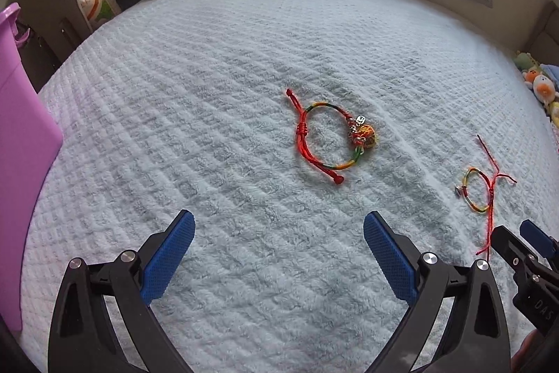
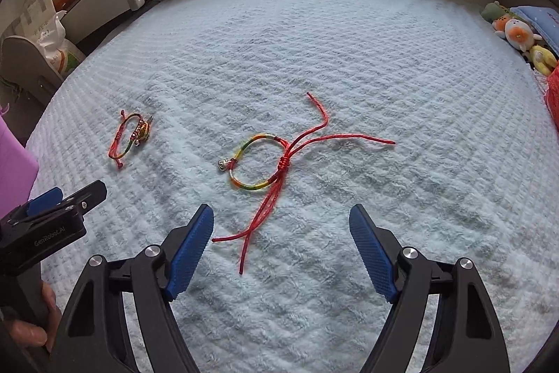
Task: Organize jewelry
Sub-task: 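Grasp the red charm bracelet with left tool while right grasps rainbow string bracelet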
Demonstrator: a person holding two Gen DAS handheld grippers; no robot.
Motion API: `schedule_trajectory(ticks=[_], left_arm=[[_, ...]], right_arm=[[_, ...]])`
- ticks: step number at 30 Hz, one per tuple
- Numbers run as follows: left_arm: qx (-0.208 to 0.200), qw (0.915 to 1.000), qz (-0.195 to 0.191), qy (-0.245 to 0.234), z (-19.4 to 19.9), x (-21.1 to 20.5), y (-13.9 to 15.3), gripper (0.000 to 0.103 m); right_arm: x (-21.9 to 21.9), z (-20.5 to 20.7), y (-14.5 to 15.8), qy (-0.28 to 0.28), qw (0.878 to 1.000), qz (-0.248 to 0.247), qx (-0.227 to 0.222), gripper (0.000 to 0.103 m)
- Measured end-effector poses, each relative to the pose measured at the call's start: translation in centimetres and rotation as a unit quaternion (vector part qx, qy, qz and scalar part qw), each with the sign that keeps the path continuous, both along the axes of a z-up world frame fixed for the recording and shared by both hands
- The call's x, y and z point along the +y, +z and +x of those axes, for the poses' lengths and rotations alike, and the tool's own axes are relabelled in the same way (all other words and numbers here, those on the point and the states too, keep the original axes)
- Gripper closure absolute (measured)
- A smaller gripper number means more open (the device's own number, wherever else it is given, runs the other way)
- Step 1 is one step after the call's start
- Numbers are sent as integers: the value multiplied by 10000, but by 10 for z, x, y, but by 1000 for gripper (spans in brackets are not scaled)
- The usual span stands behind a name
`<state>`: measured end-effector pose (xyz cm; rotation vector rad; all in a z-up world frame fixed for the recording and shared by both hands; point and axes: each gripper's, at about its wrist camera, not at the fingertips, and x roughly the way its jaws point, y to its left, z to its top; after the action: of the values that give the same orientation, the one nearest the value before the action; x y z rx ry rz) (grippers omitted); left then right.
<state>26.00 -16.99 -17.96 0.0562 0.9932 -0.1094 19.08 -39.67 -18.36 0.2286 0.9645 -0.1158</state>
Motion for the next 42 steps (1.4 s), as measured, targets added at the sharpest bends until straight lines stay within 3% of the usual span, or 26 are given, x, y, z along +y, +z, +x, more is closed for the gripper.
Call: schedule_trajectory(ticks=[27, 42], left_arm=[[-69, 9996, 122, -230, 72, -38, -21, 7], [-197, 9991, 145, -354, 78, -44, -30, 7]], right_arm=[[6, 59, -22, -212, 9994, -261, 3, 26], [10, 62, -26, -277, 9986, -457, 5, 26]])
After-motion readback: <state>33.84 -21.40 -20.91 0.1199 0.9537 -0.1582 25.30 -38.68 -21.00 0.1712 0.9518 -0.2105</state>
